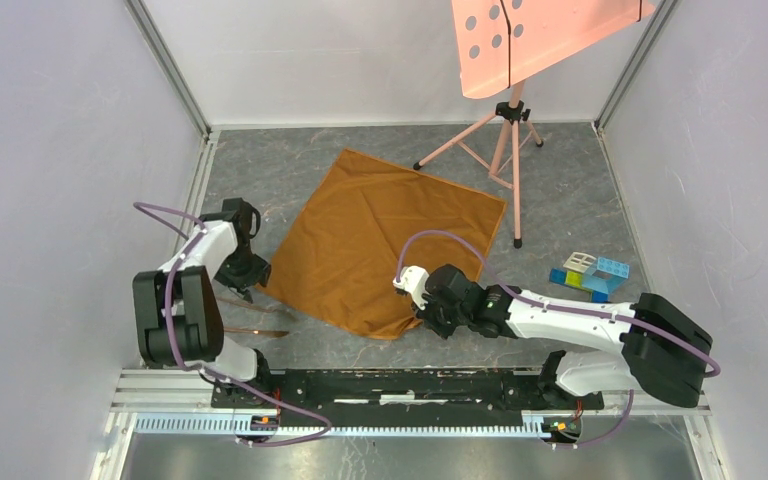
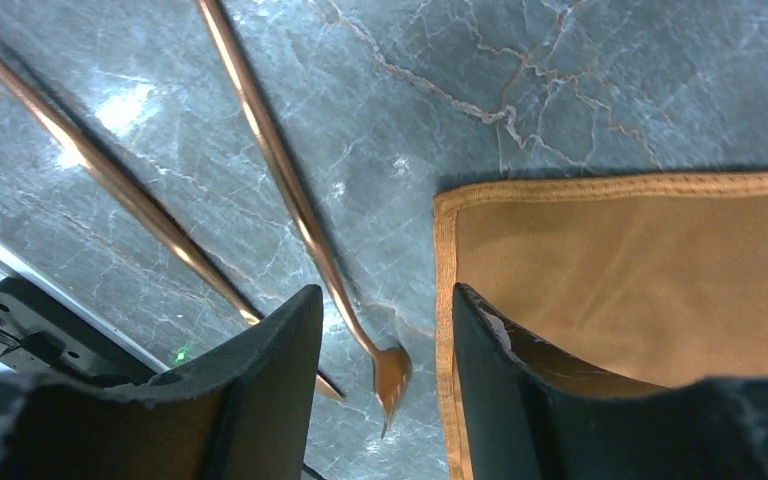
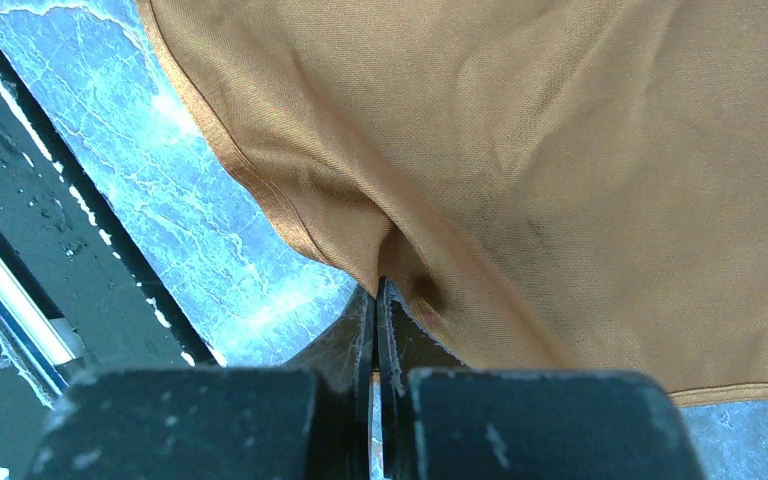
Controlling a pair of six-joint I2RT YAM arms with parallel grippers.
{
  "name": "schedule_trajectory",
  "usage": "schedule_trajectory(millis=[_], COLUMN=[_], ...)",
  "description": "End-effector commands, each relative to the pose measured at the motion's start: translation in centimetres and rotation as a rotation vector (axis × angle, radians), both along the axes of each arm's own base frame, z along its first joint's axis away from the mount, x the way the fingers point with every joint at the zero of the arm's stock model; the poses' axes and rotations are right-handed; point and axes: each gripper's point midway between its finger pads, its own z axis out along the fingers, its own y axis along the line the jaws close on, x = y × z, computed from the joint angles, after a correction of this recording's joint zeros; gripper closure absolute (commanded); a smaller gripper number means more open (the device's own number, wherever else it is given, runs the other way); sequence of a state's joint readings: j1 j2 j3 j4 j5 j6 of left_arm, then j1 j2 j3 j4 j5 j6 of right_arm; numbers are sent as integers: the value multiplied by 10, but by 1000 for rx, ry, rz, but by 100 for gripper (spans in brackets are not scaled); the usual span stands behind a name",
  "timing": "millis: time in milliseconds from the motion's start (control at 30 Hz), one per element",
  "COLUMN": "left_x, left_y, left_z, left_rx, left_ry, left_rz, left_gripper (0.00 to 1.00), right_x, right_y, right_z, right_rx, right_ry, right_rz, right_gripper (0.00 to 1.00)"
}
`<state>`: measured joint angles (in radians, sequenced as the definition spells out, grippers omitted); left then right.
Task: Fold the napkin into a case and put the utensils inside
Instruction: Pick up the flattened napkin from the center of the board.
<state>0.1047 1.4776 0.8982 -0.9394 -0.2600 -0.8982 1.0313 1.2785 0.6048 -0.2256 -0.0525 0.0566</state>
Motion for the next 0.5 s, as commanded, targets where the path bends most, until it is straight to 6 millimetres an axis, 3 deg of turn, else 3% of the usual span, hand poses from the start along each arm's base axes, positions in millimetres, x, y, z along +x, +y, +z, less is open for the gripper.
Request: schedule_trajectory(millis=[0, 133, 467], left_x=[22, 26, 37], left_y=[3, 8, 3], left_z=[-6, -12, -18], left_rx=[3, 20, -5], left_ry=[-14, 18, -18], left_rz=[12, 18, 29], left_gripper=[42, 34, 37], right_x=[4, 5, 4], right_y=[7, 8, 12], right_z=[9, 10, 9], right_rx=[47, 48, 56], right_ry=[-25, -26, -10], right_rz=[10, 10, 13], right_gripper=[100, 100, 100])
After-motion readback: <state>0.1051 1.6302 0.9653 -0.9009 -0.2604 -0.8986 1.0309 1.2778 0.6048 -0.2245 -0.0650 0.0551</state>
